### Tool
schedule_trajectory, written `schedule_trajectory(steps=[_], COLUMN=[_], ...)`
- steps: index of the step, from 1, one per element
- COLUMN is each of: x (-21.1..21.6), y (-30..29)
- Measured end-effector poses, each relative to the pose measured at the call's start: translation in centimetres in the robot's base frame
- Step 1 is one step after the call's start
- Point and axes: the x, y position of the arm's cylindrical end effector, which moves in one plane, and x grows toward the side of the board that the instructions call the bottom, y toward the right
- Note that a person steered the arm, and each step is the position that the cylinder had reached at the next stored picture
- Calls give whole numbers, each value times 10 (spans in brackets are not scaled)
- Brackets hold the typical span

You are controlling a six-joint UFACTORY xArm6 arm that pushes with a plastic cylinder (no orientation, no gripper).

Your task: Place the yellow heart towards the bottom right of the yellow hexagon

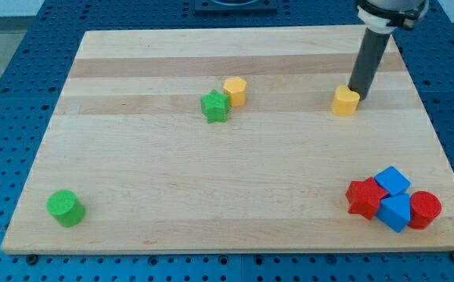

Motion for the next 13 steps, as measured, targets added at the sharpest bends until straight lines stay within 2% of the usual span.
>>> schedule_trajectory(steps=[2, 3, 5, 11, 13], x=[4, 25, 5, 31, 31], y=[28, 28, -1, -5, -31])
